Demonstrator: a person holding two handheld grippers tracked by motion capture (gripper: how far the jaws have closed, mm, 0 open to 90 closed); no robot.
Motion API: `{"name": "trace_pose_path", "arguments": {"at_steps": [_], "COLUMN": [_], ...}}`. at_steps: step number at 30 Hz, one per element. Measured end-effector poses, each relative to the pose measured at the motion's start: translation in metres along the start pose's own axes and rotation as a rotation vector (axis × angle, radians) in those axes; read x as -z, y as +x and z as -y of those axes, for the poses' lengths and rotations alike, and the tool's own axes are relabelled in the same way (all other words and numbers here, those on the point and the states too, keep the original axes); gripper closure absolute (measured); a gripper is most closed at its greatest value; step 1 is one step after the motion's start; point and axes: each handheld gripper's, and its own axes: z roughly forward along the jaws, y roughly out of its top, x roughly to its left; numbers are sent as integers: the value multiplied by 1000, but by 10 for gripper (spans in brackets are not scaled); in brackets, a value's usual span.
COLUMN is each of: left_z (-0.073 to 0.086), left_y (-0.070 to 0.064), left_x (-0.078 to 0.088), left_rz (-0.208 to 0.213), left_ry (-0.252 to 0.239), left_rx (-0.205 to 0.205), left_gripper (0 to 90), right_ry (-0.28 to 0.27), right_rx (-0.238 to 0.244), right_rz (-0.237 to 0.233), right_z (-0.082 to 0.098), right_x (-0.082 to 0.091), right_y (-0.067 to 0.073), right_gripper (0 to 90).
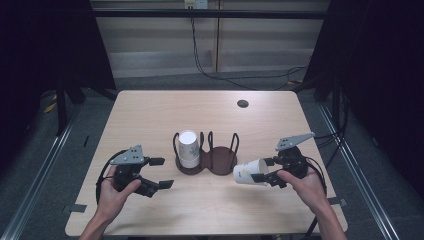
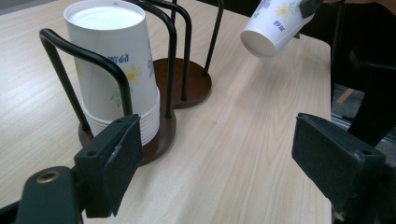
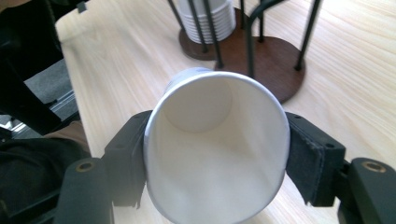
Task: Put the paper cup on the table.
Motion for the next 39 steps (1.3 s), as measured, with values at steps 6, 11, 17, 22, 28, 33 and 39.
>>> {"name": "trace_pose_path", "arguments": {"at_steps": [6,11,17,22,28,33,39], "left_z": [1,2,3,3,3,2,2], "left_y": [0,0,0,0,0,0,-1], "left_x": [1,0,-1,-1,-1,-2,-4], "left_rz": [0,1,3,6,5,3,9], "left_ry": [8,15,16,16,16,15,19], "left_rx": [-2,-3,-2,-4,-4,-3,-21], "left_gripper": [163,163,163,163,163,163,163], "right_ry": [44,74,94,118,148,169,221], "right_rx": [-25,-45,-54,-67,-76,-72,-77], "right_rz": [49,96,135,161,185,217,270], "right_z": [-3,-6,-17,-25,-33,-38,-46], "right_x": [4,7,8,6,3,1,-1], "right_y": [-11,-21,-31,-38,-46,-49,-56], "right_gripper": [306,306,306,306,305,304,302]}}
